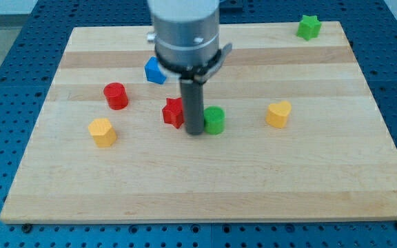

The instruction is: Place the green circle above the yellow heart

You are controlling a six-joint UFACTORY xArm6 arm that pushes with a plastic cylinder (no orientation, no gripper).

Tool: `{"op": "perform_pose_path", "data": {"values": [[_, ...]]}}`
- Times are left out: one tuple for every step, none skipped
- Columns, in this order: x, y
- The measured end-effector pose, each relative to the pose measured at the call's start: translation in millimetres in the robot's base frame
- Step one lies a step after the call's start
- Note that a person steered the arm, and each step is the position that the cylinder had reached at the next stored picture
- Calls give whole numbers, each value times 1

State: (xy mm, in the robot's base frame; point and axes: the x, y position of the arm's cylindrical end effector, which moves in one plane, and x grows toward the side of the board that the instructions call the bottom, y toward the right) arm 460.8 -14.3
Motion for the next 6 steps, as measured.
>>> {"op": "perform_pose_path", "data": {"values": [[-7, 16], [1, 7], [23, -7], [3, 24], [-45, 82], [-58, 118]]}}
